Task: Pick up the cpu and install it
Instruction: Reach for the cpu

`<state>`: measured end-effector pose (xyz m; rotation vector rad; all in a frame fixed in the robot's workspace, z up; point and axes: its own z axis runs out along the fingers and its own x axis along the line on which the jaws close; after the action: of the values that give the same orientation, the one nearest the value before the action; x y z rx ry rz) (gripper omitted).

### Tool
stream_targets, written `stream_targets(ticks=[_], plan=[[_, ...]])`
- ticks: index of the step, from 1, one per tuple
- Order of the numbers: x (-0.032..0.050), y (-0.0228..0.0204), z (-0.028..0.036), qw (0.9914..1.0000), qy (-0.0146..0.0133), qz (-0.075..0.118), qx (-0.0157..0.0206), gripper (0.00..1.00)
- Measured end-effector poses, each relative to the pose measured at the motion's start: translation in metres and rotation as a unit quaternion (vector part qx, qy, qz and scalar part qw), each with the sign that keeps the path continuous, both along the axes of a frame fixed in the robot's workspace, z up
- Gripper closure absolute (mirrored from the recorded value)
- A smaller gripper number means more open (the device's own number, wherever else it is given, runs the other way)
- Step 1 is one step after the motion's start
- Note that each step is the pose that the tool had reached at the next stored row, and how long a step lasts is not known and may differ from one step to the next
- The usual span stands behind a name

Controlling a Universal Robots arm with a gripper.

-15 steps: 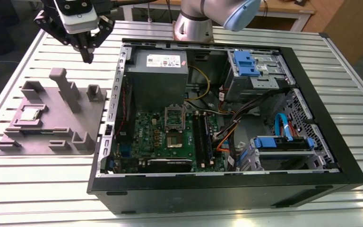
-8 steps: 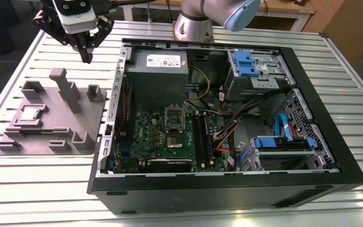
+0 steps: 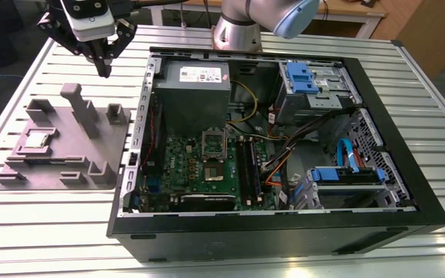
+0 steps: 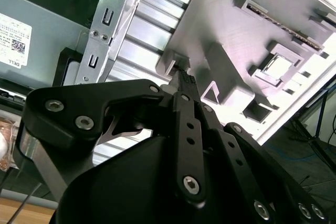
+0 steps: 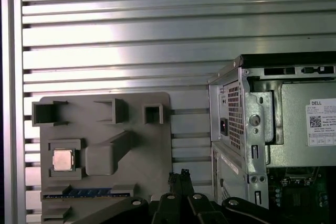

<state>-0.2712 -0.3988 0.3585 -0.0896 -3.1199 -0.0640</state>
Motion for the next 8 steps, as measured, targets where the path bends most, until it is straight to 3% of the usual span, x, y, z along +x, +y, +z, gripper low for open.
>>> stream_targets(ticks=[8], plan=[[-0.0036,0.0,-0.0003,1.0,0.0,0.0,0.0,0.9]])
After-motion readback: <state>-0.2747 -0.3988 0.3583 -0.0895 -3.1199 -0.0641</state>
